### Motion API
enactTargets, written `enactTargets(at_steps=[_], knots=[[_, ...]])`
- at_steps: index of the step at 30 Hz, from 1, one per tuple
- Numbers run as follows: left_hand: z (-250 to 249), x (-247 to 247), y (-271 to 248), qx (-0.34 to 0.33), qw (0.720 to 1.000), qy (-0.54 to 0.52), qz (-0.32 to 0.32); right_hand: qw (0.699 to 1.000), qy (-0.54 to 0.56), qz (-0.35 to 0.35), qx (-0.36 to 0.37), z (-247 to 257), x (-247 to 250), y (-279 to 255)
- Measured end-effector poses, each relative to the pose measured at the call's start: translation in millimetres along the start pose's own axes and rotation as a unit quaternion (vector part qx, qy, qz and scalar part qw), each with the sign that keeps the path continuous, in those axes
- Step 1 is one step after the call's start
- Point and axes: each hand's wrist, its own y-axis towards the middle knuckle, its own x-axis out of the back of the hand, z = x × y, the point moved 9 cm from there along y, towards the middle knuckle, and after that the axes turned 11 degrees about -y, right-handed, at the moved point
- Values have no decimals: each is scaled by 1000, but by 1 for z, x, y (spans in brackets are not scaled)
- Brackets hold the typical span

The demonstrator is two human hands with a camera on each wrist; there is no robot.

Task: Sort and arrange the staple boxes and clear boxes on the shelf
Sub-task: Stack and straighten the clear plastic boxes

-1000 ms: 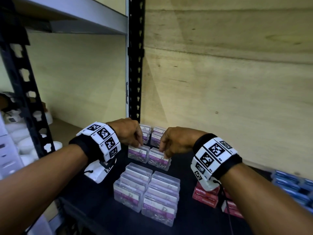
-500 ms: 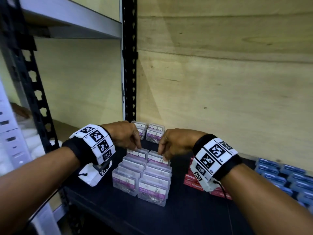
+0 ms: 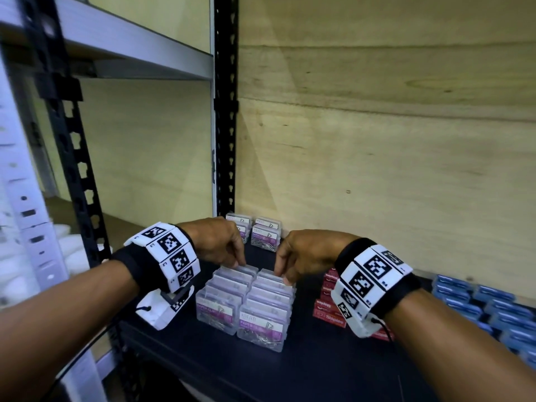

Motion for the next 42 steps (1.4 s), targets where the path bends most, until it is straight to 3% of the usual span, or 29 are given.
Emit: enactTargets(at_steps=[15,23,26,30,36,42], knots=[[-1,-1,-4,-5,1000,-2,-1,1000,-18,5,-5,3,2,-6],[7,3,11,31,991,-88,93,996,-57,71,2,2,9,8],[17,30,31,11,998,-61,3,996,-61,58,-8,-7,22,24],[36,59,57,11,995,6,-102,995,-96,-26,-27,-24,47,53],[71,72,87,63,985,45,-154,988,-127,-77,-50,-48,61,100],[81,68,101,54,986,38,-156,989,-119,-80,-44,-50,61,125]])
